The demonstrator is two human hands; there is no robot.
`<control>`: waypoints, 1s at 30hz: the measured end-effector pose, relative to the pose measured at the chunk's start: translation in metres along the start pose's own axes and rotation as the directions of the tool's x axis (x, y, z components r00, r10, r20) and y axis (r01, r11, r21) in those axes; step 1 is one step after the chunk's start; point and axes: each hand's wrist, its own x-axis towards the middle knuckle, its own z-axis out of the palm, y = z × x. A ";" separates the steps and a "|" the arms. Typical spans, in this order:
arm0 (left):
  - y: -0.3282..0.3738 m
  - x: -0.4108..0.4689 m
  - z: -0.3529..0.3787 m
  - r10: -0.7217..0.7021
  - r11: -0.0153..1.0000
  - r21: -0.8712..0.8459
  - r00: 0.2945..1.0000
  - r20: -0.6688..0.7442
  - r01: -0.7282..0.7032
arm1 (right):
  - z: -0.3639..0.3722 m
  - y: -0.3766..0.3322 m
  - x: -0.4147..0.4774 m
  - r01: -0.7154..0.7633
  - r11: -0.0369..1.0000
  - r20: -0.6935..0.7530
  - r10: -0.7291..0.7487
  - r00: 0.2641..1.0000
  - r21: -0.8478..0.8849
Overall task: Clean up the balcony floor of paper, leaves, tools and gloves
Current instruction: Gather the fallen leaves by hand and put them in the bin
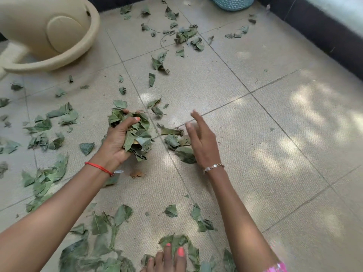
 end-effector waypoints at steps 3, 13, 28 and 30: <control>0.009 -0.013 -0.009 0.000 1.000 0.003 1.000 0.007 0.000 | 0.008 0.007 -0.030 -0.024 0.927 0.072 0.054 0.996 -0.374; 0.030 -0.038 -0.036 0.067 0.997 -0.032 0.998 0.003 -0.067 | 0.076 -0.027 0.012 0.141 0.791 0.234 0.003 0.972 -0.595; 0.045 0.016 -0.057 0.114 0.993 -0.022 0.991 -0.075 -0.116 | 0.124 -0.039 0.070 0.560 0.524 0.486 -0.288 0.825 -0.641; 0.048 0.024 -0.058 0.107 0.994 -0.016 0.990 -0.089 -0.109 | 0.132 -0.044 0.085 0.600 0.509 0.532 -0.292 0.795 -0.617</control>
